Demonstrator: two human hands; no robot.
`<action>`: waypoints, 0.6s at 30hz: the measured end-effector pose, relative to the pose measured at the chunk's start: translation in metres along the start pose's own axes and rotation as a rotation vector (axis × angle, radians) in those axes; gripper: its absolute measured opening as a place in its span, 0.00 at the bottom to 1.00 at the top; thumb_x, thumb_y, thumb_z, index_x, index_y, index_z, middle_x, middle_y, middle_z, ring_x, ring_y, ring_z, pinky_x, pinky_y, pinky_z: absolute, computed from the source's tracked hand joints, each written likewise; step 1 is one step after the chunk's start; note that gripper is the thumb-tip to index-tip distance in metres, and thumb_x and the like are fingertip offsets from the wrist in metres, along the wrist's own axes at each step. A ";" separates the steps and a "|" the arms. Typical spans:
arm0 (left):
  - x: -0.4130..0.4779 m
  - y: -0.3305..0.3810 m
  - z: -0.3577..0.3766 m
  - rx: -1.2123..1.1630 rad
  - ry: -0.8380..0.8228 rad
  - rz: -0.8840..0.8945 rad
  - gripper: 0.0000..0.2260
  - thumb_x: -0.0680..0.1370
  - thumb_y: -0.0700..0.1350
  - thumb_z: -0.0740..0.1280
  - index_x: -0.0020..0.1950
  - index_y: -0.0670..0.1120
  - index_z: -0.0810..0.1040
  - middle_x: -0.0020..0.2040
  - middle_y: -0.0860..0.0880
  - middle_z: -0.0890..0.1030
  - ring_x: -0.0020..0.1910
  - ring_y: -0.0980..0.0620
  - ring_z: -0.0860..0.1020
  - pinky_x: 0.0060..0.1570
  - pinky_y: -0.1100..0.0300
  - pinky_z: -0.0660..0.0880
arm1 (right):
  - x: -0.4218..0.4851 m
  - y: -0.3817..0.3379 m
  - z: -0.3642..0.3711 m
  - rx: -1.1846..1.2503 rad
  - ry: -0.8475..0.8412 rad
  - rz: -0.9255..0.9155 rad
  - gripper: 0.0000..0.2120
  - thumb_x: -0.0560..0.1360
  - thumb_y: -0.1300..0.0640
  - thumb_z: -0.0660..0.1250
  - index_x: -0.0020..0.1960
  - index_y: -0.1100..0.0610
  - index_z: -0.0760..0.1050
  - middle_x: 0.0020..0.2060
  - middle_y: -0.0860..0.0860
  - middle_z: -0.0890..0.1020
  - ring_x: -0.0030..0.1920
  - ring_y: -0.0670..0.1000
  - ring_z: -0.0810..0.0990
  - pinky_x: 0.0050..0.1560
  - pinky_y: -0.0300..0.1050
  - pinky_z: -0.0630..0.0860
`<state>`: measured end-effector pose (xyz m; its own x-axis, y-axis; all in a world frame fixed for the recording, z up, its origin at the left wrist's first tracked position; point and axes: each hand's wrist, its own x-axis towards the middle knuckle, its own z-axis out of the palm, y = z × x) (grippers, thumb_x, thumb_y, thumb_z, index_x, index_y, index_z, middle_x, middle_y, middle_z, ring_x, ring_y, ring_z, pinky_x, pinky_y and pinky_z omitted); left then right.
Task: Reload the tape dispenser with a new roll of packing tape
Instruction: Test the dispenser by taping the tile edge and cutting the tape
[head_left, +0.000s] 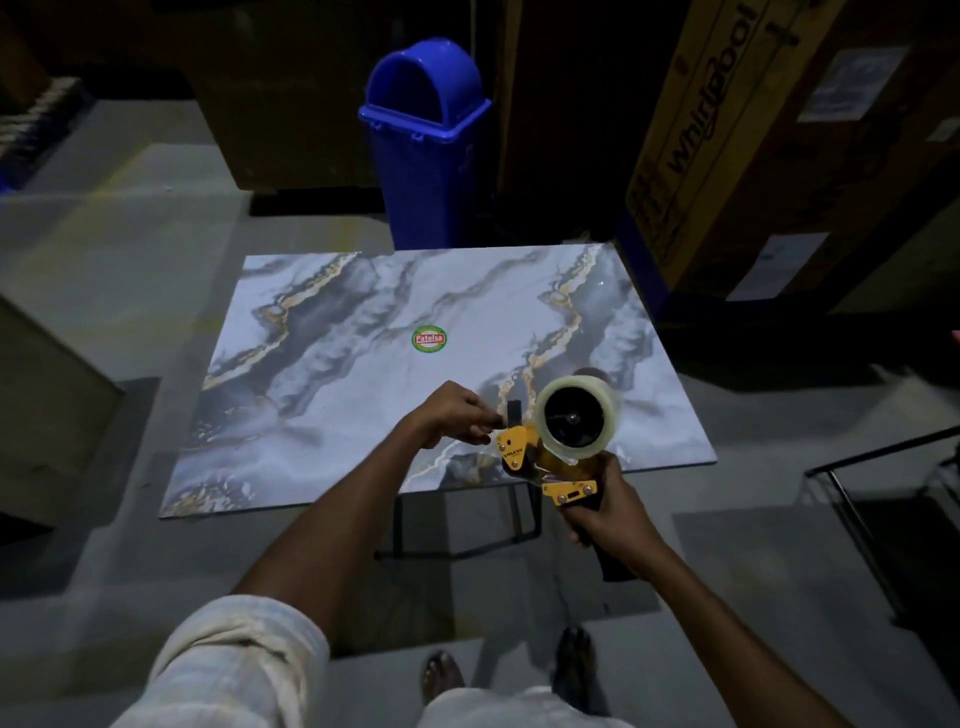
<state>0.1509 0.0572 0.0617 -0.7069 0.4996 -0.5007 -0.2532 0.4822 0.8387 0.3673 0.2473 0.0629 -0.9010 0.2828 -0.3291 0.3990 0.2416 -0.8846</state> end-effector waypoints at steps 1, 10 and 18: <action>0.001 -0.003 0.004 0.013 0.004 -0.009 0.08 0.75 0.36 0.76 0.49 0.32 0.86 0.39 0.39 0.86 0.36 0.47 0.86 0.37 0.60 0.82 | 0.000 0.003 0.000 -0.038 0.010 -0.012 0.31 0.73 0.64 0.73 0.68 0.49 0.60 0.39 0.58 0.83 0.30 0.56 0.82 0.29 0.49 0.79; 0.018 -0.030 0.039 -0.050 0.183 -0.090 0.05 0.76 0.36 0.71 0.40 0.41 0.83 0.33 0.43 0.81 0.30 0.50 0.78 0.31 0.60 0.75 | -0.007 0.044 0.030 -0.206 0.233 -0.038 0.36 0.70 0.57 0.78 0.72 0.52 0.63 0.55 0.45 0.83 0.55 0.51 0.84 0.48 0.48 0.80; 0.028 -0.055 0.071 -0.371 0.228 -0.204 0.08 0.73 0.33 0.68 0.34 0.38 0.79 0.33 0.37 0.78 0.24 0.47 0.73 0.26 0.62 0.71 | -0.024 0.084 0.066 -0.213 0.316 0.195 0.39 0.73 0.52 0.72 0.77 0.49 0.53 0.62 0.57 0.81 0.57 0.62 0.82 0.51 0.52 0.79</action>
<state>0.1924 0.0960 -0.0134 -0.7342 0.2313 -0.6383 -0.5915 0.2437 0.7686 0.4108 0.1997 -0.0254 -0.7215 0.6050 -0.3368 0.6131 0.3320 -0.7169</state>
